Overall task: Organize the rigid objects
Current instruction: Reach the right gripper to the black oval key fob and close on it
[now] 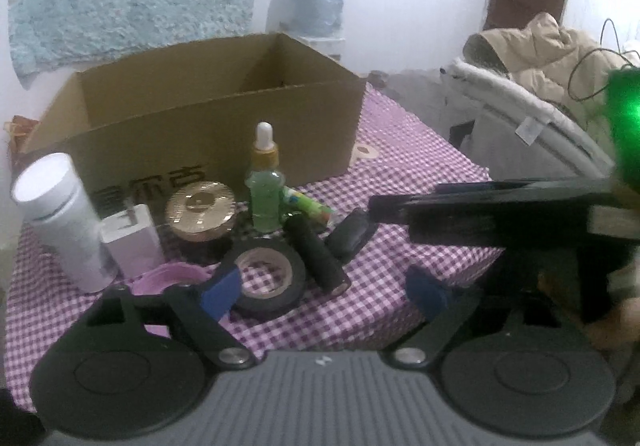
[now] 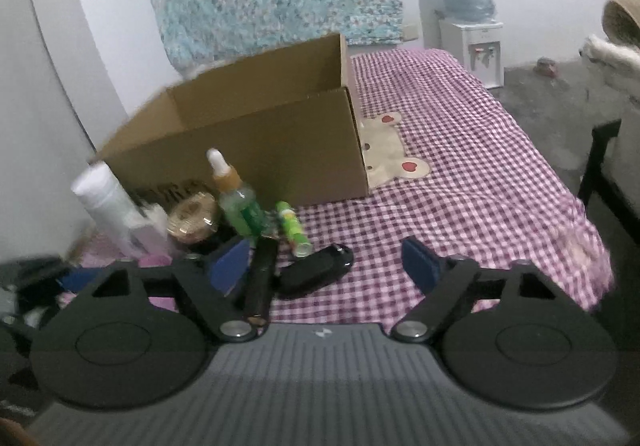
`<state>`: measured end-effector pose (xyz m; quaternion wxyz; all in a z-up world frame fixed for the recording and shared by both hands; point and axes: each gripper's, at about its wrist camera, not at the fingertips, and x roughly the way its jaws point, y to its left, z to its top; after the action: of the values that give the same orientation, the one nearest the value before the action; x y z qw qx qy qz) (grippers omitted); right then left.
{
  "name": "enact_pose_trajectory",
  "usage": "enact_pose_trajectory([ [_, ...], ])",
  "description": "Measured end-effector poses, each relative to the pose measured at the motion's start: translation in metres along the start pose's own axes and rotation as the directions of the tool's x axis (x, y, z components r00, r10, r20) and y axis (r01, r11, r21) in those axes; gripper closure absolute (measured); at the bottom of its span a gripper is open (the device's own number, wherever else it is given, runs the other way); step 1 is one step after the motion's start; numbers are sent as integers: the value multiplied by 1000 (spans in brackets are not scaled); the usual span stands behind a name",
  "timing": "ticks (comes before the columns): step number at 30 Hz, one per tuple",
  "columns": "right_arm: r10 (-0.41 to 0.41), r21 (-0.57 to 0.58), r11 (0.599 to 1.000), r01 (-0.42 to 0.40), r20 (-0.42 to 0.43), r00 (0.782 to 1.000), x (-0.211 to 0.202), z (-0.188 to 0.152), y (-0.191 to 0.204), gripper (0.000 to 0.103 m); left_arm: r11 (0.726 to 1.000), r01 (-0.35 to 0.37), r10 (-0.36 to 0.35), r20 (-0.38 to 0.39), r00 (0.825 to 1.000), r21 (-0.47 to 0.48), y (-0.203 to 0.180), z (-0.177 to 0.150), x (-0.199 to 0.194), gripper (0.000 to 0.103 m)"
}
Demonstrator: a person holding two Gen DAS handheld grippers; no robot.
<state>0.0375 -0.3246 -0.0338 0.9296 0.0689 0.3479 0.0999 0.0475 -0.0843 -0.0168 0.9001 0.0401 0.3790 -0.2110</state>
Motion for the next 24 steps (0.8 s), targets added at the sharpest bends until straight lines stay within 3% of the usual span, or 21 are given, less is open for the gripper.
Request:
enact_pose_trajectory([
  [2, -5, -8, 1000, 5, -40, 999, 17, 1, -2, 45, 1000, 16, -16, -27, 1000, 2, -2, 2, 9, 41],
  [3, -8, -11, 1000, 7, -60, 998, 25, 2, -3, 51, 1000, 20, -20, -40, 999, 5, -3, 1, 11, 45],
  [5, -1, -20, 1000, 0, -75, 997, 36, 2, -2, 53, 1000, 19, -19, -53, 998, 16, -6, 1, 18, 50],
  [7, -4, -42, 999, 1, -70, 998, 42, 3, 1, 53, 999, 30, -28, -65, 998, 32, -9, 0, 20, 61],
  [17, 9, -137, 990, -20, -82, 997, 53, -1, 6, 53, 997, 49, -43, -91, 995, 65, -21, 5, 32, 62],
  [24, 65, -72, 995, -74, -114, 991, 52, 0, -12, 53, 992, 58, -49, -87, 995, 108, -32, 10, 42, 62],
])
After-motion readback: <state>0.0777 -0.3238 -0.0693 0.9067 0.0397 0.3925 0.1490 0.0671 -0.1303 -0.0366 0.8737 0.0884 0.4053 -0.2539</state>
